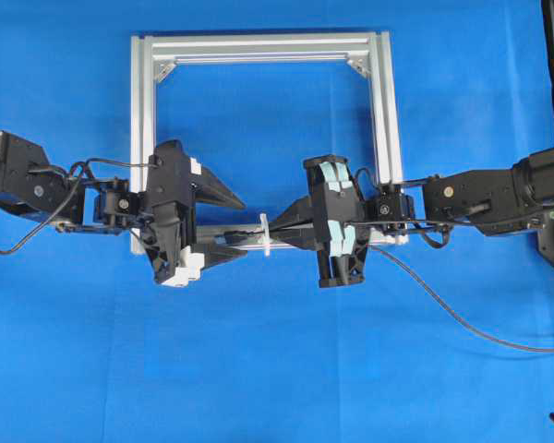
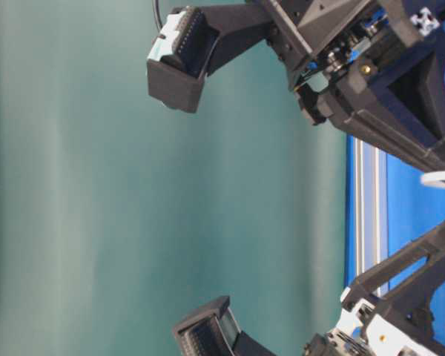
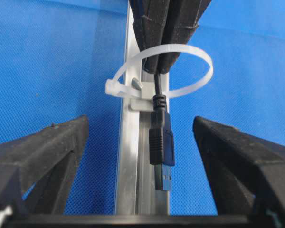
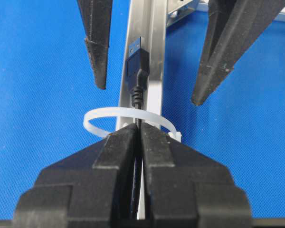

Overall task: Insert the wire through the string loop located in the center.
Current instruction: 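Pull the cable leftward through the loop with the left gripper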

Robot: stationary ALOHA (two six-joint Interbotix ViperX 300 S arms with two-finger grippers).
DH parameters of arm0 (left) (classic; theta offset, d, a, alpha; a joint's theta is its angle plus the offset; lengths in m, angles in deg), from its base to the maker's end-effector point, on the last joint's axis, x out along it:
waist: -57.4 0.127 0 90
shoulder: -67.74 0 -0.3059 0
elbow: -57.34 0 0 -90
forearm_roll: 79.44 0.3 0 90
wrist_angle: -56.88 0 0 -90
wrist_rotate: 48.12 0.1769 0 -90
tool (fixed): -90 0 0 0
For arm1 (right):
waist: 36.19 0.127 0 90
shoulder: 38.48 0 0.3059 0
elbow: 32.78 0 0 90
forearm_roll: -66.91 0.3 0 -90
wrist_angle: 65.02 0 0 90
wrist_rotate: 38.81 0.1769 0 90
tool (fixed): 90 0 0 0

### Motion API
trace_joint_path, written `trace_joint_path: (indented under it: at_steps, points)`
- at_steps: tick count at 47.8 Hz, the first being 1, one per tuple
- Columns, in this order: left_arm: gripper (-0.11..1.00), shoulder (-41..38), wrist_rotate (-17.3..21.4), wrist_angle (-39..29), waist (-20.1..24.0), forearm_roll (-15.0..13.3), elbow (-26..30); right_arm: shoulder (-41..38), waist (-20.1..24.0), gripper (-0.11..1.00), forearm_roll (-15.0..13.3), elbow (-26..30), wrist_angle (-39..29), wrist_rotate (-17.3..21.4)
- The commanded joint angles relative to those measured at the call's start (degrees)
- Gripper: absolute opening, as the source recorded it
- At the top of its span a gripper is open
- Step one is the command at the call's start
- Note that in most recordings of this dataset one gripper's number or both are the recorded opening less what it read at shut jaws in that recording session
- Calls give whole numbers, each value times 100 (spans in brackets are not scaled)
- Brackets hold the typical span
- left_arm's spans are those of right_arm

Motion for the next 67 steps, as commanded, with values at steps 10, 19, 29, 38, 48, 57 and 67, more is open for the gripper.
trace_joint_path:
  at_steps: [10,19,29,38,48,57,67]
  points:
    - [23,70,35,-53,-9,9,132,70,-9,-2,-9,88,62,-9]
    - [8,62,44,-26,9,9,149,79,-9,-2,-9,88,70,-9]
    - [8,62,44,-26,9,9,149,79,0,-2,-9,88,53,-9]
    - [8,62,44,-26,9,9,149,79,0,0,-9,79,44,9]
    - [8,70,35,-26,9,9,149,79,9,46,-9,70,26,26]
    - [8,70,35,-26,9,9,141,97,44,94,0,44,-70,9]
    - [8,105,44,-53,9,9,123,105,53,97,0,35,-79,18]
